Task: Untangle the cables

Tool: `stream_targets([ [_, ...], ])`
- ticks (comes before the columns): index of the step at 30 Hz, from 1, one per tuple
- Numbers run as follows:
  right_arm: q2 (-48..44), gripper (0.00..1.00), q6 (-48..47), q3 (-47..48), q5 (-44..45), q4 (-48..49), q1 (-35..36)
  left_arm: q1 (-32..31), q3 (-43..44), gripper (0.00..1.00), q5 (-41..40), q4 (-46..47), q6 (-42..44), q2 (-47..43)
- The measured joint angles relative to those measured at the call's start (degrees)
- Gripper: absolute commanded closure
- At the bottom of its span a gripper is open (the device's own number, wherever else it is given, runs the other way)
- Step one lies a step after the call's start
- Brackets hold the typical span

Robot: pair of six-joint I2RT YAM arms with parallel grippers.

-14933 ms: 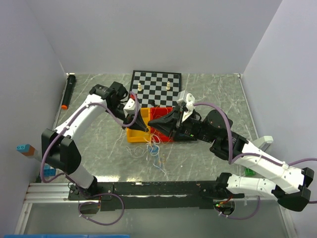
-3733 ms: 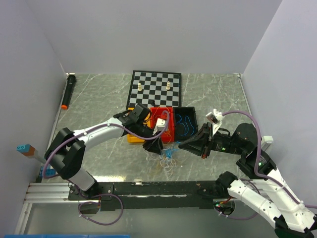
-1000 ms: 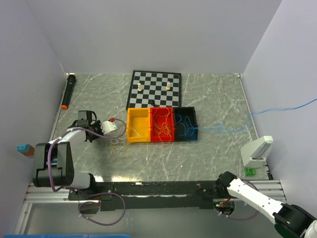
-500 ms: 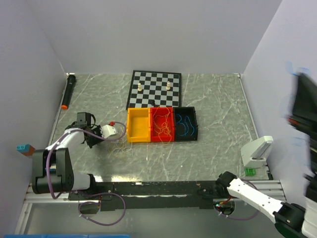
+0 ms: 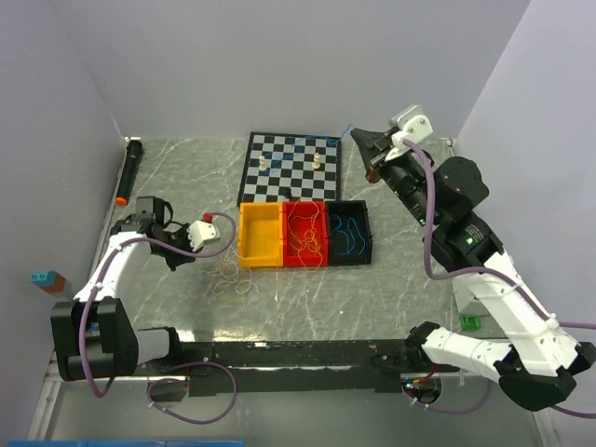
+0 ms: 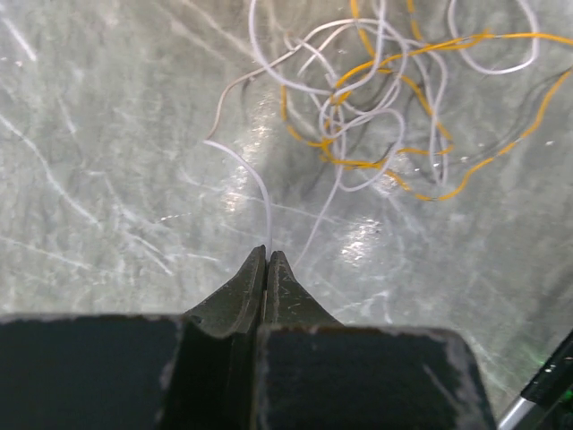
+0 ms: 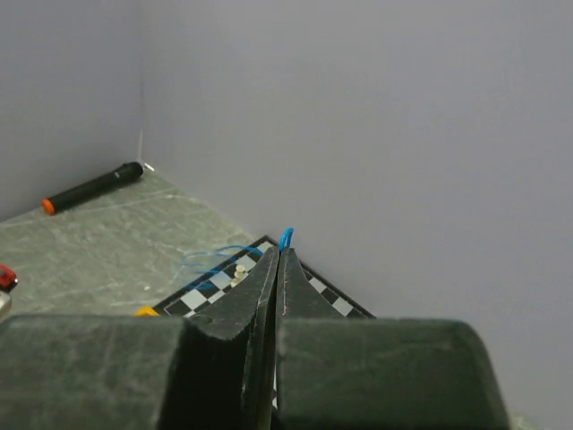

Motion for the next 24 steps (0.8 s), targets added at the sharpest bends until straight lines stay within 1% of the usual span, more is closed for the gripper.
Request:
stream_targets([
  [6, -0.57, 1.0, 0.87, -0.42, 0.02, 3.72, -0.02, 0.0, 0.0, 0.99, 1.44, -1.05, -0.26, 0.0],
  [9, -0.59, 1.0, 1.31, -2.29, 0.13, 5.27, -0.37, 0.0, 0.0, 0.99, 1.79, -1.22, -0.35, 0.0],
  [14, -0.31, 1.0, 2.08, -6.25, 0.76, 5.49, -1.86, 0.0, 0.0, 0.99, 1.99, -1.55, -0.39, 0.0],
  [24, -0.15, 1.0, 3.89, -10.58, 1.38, 6.62, -5.14, 0.0, 0.0, 0.99, 2.25, -1.88, -0.39, 0.0],
])
